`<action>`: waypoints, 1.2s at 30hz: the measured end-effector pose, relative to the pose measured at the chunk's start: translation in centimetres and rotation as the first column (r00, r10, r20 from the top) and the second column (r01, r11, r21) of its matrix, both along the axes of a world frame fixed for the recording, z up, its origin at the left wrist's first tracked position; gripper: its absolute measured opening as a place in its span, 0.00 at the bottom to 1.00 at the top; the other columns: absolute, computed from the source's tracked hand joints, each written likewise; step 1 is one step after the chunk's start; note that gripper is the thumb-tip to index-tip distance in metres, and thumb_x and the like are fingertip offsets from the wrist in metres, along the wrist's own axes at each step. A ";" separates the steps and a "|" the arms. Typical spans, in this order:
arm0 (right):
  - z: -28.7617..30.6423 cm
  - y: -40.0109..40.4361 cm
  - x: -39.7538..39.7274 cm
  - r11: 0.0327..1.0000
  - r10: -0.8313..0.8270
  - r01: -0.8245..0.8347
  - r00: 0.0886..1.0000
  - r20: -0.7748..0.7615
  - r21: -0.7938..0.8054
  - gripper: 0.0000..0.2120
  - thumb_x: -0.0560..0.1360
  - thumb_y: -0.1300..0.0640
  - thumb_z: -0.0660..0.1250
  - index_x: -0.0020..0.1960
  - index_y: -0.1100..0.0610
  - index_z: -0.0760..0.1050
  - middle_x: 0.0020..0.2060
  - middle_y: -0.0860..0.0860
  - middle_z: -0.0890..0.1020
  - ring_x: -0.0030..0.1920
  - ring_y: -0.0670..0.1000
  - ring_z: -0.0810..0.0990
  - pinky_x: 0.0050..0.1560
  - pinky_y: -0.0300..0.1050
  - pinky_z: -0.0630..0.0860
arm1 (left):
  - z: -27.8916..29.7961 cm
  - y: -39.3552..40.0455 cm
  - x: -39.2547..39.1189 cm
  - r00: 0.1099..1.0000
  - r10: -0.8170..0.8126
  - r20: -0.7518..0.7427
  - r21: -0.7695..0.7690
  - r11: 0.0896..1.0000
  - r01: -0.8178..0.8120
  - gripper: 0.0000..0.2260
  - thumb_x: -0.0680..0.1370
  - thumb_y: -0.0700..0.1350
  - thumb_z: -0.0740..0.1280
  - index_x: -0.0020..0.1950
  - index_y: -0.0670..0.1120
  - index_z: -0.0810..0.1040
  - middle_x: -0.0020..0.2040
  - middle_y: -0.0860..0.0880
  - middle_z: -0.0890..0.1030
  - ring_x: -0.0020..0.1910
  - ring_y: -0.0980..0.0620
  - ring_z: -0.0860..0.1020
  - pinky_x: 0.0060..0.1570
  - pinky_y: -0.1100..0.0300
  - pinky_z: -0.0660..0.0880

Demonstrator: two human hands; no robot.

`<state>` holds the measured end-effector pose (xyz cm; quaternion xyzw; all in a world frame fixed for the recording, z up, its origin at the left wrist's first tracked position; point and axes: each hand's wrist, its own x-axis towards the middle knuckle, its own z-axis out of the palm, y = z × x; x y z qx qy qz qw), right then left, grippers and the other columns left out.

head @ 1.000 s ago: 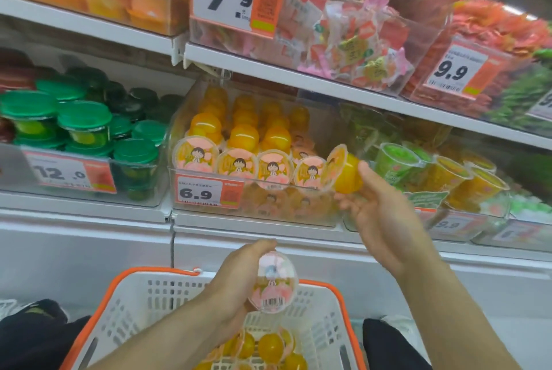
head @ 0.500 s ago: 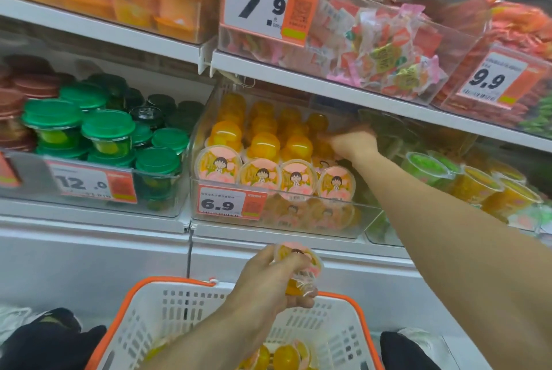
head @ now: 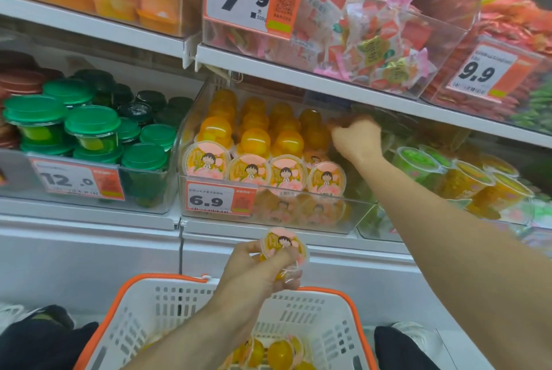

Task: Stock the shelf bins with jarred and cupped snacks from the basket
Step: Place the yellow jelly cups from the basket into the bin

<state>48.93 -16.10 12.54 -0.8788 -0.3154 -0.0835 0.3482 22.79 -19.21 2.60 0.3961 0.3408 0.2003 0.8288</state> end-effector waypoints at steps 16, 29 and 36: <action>-13.0 -15.6 -15.7 0.707 0.667 -0.157 0.474 -0.575 0.690 0.33 0.66 0.43 0.79 0.67 0.50 0.74 0.61 0.58 0.80 0.60 0.64 0.79 0.55 0.60 0.76 | 0.1 -1.5 0.6 0.970 -0.191 0.149 0.064 0.981 0.183 0.27 0.77 0.58 0.65 0.63 0.37 0.74 0.52 0.33 0.83 0.37 0.41 0.82 0.28 0.56 0.75; -2.9 -12.4 -11.7 0.680 0.534 -0.062 0.725 -0.435 0.730 0.21 0.73 0.49 0.70 0.63 0.57 0.74 0.54 0.55 0.84 0.49 0.54 0.84 0.47 0.46 0.81 | 0.2 -0.1 -0.7 0.967 -0.216 -0.138 0.095 0.969 0.230 0.22 0.84 0.59 0.53 0.55 0.42 0.77 0.32 0.44 0.79 0.22 0.49 0.69 0.22 0.66 0.53; 0.3 -6.1 -5.7 0.974 0.150 -0.145 0.989 -0.017 0.173 0.17 0.76 0.51 0.71 0.64 0.52 0.74 0.52 0.47 0.81 0.43 0.43 0.80 0.48 0.43 0.76 | -0.7 0.5 -0.3 0.971 -0.166 -0.173 0.086 0.979 0.183 0.20 0.85 0.53 0.54 0.46 0.41 0.79 0.29 0.46 0.78 0.22 0.50 0.68 0.23 0.66 0.54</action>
